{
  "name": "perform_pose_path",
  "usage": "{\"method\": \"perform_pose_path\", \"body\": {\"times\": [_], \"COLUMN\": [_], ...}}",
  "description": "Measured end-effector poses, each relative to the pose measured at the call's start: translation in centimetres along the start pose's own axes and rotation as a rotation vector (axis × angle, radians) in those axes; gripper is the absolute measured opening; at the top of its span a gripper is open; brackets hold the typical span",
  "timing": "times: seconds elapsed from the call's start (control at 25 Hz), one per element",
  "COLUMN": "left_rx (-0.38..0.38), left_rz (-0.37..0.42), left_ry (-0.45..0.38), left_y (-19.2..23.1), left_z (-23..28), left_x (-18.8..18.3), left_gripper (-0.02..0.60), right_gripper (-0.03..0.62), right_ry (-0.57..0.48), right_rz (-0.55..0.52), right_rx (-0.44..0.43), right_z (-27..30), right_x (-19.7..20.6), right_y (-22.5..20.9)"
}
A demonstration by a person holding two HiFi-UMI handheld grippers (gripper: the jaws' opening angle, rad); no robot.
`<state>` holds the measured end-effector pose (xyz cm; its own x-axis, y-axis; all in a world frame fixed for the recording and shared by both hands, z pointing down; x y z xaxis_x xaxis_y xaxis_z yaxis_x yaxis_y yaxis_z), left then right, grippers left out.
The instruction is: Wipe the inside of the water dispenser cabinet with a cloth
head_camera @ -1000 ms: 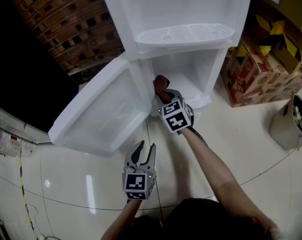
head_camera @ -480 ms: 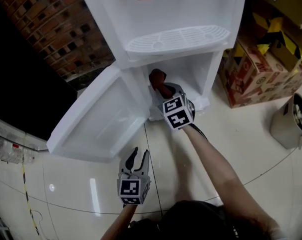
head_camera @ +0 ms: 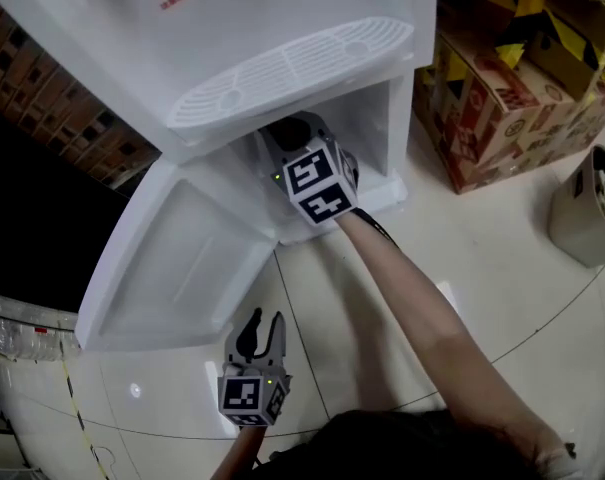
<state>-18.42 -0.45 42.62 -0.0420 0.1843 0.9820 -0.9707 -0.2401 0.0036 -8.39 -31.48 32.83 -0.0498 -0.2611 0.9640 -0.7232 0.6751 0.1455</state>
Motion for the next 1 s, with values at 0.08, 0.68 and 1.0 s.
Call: {"method": "perform_pose_path", "body": {"times": [0.08,0.68,1.0], "left_rx": [0.024,-0.022,-0.037], "left_rz": [0.054,0.000,-0.005], "left_ry": [0.024,-0.007,-0.020], "left_y": [0.0,0.3,0.2], "left_z": [-0.5,-0.6,-1.2], "left_x": [0.3,-0.2,-0.7], "left_gripper": [0.121,0.121,0.121], "right_gripper": [0.083,0.083,0.081], "right_ry": [-0.009,0.165,0.232], "right_rz": [-0.026,-0.097,0.012], "right_rx": [-0.050,0.155,0.338], "right_z": [0.6,-0.8,-3.5], "right_x": [0.4,5.9,7.6], "right_y": [0.4,-5.0,-7.1]}}
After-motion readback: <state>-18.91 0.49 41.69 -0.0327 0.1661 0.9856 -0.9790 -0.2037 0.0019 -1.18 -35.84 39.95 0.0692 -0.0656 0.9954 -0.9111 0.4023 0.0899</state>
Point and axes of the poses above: the fingertips, and each gripper's own axes: z forward along the fingers, y to its left, x out of its underside, the point moved 8 cm from there along -z, backward along the fingers, and after that the axes turned 13 degrees about -y, right-handed, at the moved point
